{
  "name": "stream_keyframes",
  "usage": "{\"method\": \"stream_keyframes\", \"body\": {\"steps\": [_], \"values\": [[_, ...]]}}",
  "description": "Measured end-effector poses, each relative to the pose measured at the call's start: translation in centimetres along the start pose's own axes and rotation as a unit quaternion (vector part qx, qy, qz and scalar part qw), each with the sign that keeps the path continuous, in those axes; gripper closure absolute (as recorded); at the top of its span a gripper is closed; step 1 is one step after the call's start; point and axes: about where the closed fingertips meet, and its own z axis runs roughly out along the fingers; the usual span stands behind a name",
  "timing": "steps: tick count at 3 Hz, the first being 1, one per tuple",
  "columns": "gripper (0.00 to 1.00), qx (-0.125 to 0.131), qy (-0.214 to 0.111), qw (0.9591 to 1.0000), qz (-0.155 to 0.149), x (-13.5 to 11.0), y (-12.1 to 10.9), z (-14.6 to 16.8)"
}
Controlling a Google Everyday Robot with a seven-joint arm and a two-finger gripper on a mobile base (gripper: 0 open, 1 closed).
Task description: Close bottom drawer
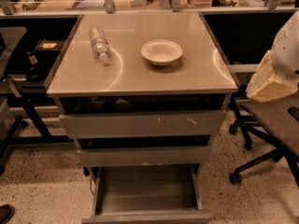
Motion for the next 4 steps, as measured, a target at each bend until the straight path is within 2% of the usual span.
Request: {"method": "stream_keyframes", "body": {"steps": [1, 2, 3, 4], "values": [[1.0, -0.013, 0.007, 0.9997, 0.021, 0.8, 3.1, 3.6], [1.0, -0.059, 0.019, 0.997, 0.046, 2.3, 7.3, 9.7], [1.0, -0.129, 0.046, 0.9886, 0.061, 4.3, 13.0, 16.3], [1.0, -0.129, 0.046, 0.9886, 0.061, 4.3, 13.0, 16.3]]}}
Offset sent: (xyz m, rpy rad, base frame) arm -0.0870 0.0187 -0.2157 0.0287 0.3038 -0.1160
